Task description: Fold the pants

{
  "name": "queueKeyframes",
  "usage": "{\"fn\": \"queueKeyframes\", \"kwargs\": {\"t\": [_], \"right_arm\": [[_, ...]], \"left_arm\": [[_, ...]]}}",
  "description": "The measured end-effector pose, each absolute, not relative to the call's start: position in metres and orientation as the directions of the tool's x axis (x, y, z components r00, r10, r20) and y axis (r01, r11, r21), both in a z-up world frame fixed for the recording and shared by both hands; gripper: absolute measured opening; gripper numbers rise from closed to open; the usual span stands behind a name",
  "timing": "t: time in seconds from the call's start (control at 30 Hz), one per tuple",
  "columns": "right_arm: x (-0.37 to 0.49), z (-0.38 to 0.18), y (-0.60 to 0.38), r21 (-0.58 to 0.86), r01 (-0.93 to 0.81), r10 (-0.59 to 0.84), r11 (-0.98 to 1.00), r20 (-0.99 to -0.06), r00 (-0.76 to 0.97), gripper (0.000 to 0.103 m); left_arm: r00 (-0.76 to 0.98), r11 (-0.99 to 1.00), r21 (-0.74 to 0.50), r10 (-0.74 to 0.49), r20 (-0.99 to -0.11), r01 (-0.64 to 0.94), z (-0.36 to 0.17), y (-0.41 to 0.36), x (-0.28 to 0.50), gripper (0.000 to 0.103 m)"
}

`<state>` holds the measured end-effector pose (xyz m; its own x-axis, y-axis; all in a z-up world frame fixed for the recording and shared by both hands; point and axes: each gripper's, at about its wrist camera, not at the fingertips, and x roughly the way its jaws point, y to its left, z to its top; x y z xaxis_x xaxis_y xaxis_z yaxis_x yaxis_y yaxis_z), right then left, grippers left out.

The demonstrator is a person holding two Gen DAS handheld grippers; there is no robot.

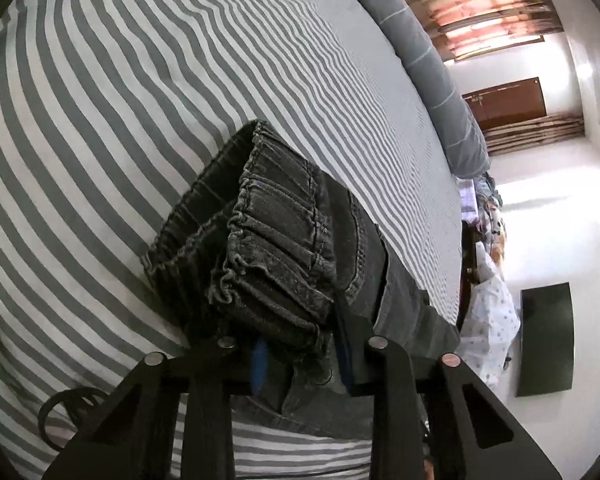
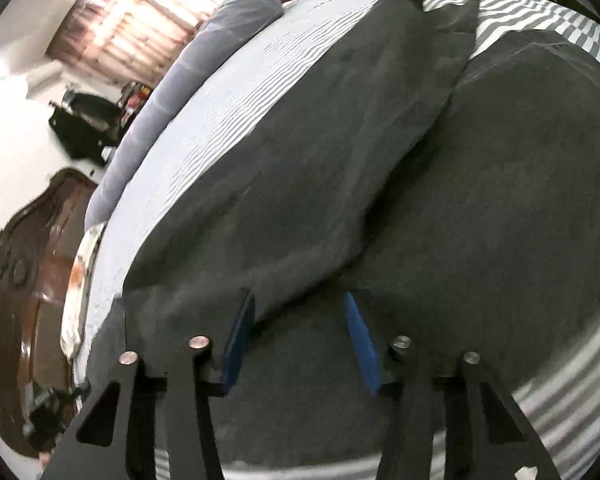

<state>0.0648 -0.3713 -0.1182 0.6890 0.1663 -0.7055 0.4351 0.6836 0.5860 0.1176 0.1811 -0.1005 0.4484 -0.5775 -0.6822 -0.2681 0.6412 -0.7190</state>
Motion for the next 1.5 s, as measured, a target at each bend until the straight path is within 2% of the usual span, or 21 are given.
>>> {"fn": "queueKeyframes", "kwargs": {"t": [0.17,0.23,0.33,0.43,0.67,0.83,1.03,1.2,1.3,1.4,1.47,1.5], "right_arm": [[0.081,-0.12,-0.4,0.625,0.467,0.142,0.626,-0.679,0.72,0.029],[0.087,-0.122,-0.411,0.642,0.486,0.133,0.593,-0.674,0.727,0.018],[0.085,-0.126,-0.427,0.666,0.497,0.134,0.556,-0.662,0.737,0.009],[0.085,-0.118,-0.423,0.636,0.508,0.111,0.581,-0.68,0.725,0.005],[0.061,-0.059,-0.399,0.516,0.461,0.023,0.722,-0.684,0.729,0.004],[0.023,-0.042,-0.391,0.473,0.462,-0.009,0.751,-0.691,0.723,0.003],[-0.003,-0.073,-0.386,0.429,0.524,-0.021,0.736,-0.759,0.651,0.003],[-0.005,-0.107,-0.386,0.394,0.567,-0.012,0.723,-0.814,0.581,0.003],[-0.002,-0.12,-0.386,0.379,0.571,-0.005,0.728,-0.83,0.557,0.003],[-0.001,-0.121,-0.39,0.439,0.561,0.041,0.701,-0.811,0.583,0.008],[-0.003,-0.122,-0.394,0.48,0.55,0.073,0.684,-0.794,0.603,0.008],[-0.004,-0.122,-0.395,0.493,0.545,0.084,0.678,-0.789,0.609,0.008]], "left_arm": [[0.462,0.665,-0.702,-0.554,-0.693,-0.256,-0.093,0.177,0.119,0.025],[0.466,0.691,-0.683,-0.537,-0.704,-0.237,-0.088,0.172,0.121,0.025],[0.457,0.716,-0.662,-0.524,-0.719,-0.221,-0.083,0.166,0.125,0.025],[0.447,0.736,-0.647,-0.518,-0.729,-0.202,-0.077,0.163,0.128,0.024],[0.398,0.822,-0.568,-0.508,-0.763,-0.04,-0.05,0.15,0.145,0.023],[0.348,0.869,-0.488,-0.484,-0.803,0.083,-0.048,0.143,0.145,0.023],[0.25,0.909,-0.408,-0.416,-0.874,0.086,-0.093,0.146,0.134,0.024],[0.29,0.935,-0.333,-0.355,-0.889,0.125,-0.105,0.14,0.127,0.024],[0.333,0.953,-0.241,-0.29,-0.897,0.182,-0.098,0.127,0.121,0.025],[0.369,0.962,-0.178,-0.246,-0.896,0.209,-0.089,0.119,0.11,0.028],[0.391,0.962,-0.16,-0.238,-0.889,0.222,-0.082,0.117,0.101,0.033],[0.402,0.962,-0.152,-0.234,-0.885,0.225,-0.079,0.116,0.096,0.039]]}}
